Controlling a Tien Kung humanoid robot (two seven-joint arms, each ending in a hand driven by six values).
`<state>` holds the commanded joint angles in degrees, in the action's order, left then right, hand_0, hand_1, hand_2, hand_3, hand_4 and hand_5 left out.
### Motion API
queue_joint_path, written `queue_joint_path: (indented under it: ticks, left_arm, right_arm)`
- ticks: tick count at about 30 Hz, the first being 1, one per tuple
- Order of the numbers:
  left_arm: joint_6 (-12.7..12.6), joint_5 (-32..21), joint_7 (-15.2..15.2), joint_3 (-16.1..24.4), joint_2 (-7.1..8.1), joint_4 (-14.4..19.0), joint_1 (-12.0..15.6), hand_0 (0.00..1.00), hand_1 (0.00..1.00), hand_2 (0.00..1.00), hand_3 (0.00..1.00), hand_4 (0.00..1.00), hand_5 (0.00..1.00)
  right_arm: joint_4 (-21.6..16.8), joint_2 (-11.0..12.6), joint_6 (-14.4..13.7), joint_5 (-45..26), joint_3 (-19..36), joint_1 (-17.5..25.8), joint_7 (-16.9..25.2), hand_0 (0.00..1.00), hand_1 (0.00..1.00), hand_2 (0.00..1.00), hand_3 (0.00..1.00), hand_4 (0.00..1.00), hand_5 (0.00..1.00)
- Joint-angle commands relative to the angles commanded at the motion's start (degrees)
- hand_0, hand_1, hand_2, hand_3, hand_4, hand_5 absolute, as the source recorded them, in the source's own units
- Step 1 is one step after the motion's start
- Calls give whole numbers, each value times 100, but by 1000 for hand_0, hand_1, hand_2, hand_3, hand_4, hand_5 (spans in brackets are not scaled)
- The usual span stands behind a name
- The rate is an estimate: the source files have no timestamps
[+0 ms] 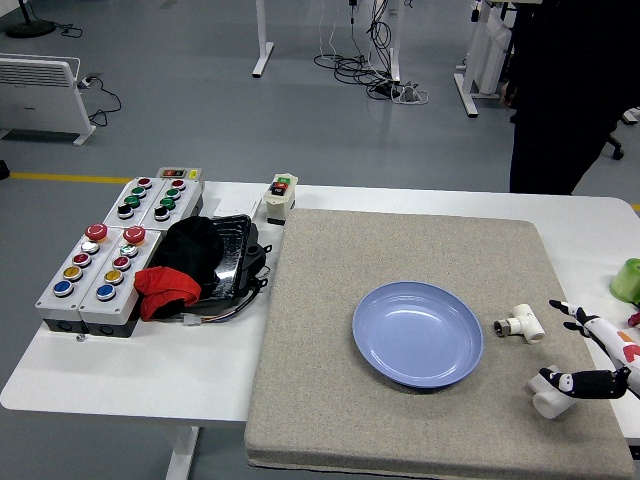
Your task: Pick pipe place plate twice
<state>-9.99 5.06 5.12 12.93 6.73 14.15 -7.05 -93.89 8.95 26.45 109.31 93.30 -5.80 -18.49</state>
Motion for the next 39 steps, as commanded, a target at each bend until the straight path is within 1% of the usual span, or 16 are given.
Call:
queue_joint_path:
  ticks: [7,8,13,14,19,20,25,26,31,32,34,37,38,39]
  left_arm:
    - [-2,-3,4,0,-4,0,-1,621,581,510,584,272,998]
    - [-2,-1,5,2,-5,0,-2,620,581,510,585,273,998]
    - [-3,8,14,14,-11,1,-3,620,581,510,585,273,998]
    - [-3,8,15,13,-12,1,-4,620,581,510,586,273,998]
    - [-1,9,16,9,-9,3,-11,620,581,510,586,273,998]
    - [-1,9,17,9,-9,3,-11,621,581,510,587,273,998]
    - [-1,34,24,26,-9,3,-13,621,581,510,587,273,998]
    - [-1,49,28,38,-11,1,-14,621,581,510,587,271,998]
    - [-3,46,28,41,-13,1,-17,621,581,510,587,271,998]
    - [-3,43,28,38,-13,1,-18,622,582,510,587,269,998]
    - [-2,36,27,32,-14,2,-15,622,582,510,587,269,998]
    - [-2,29,23,35,-20,0,-4,622,582,510,587,269,998]
    - [-2,27,23,36,-21,0,-2,622,583,511,587,269,998]
    - [-1,34,25,37,-21,0,-1,622,583,511,587,269,998]
  right_arm:
    - [146,17,221,102,-130,23,-146,998,956,998,998,798,314]
    - [162,17,241,111,-142,21,-157,998,943,998,998,820,308]
    - [352,9,309,246,-190,-37,-150,998,943,998,998,820,308]
    - [374,9,328,296,-186,-43,-132,933,900,972,944,811,305]
    - [469,10,393,423,-173,-60,-39,933,900,972,944,811,305]
    - [479,8,392,442,-170,-62,-24,695,692,731,819,763,267]
    - [573,-29,399,606,-150,-107,225,695,692,731,819,763,267]
    - [590,-40,411,641,-144,-117,277,567,572,602,757,703,238]
    - [642,-62,407,777,-123,-142,381,567,572,602,757,703,238]
    - [653,-61,411,786,-114,-146,381,421,483,535,725,654,227]
    - [672,-56,384,786,-103,-150,404,421,483,535,725,654,227]
    - [675,-56,228,731,-100,-150,530,421,483,535,725,654,227]
    - [676,-57,194,715,-100,-151,552,332,435,505,701,639,223]
    - [675,-56,156,696,-101,-155,580,332,435,505,701,639,223]
